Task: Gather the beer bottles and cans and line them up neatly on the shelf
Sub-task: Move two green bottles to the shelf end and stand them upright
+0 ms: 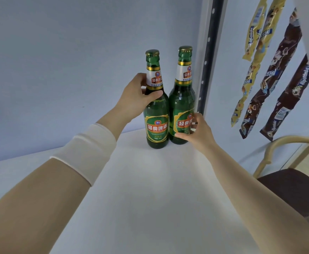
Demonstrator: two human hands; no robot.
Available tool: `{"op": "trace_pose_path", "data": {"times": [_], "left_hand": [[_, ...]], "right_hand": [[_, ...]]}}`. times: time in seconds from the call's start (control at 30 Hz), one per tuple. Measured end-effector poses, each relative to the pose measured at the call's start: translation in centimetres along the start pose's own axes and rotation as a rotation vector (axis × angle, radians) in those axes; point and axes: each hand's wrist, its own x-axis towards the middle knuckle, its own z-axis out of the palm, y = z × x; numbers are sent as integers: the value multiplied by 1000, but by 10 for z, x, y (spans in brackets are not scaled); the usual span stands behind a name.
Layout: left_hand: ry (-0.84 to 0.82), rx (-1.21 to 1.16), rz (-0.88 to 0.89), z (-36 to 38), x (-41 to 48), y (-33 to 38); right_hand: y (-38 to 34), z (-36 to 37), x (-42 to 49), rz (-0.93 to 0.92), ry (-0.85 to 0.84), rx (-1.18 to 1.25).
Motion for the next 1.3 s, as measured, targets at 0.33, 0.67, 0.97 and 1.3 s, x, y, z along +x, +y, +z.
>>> {"op": "trace_pose_path", "data": {"times": [0.33,0.67,0.97,1.3], "left_hand": [[58,56,10,4,-3,-3],[77,80,1,6,-8,0],[43,55,-58,9,-25,-11],[-176,942,-161,-19,-175,-38]], "right_hand": [[2,4,-1,-1,13,-31],[-9,11,-8,53,73,-114],[-18,7,-26,106,46,-309],[-49,-3,-139,-129,-194,-1065]]}}
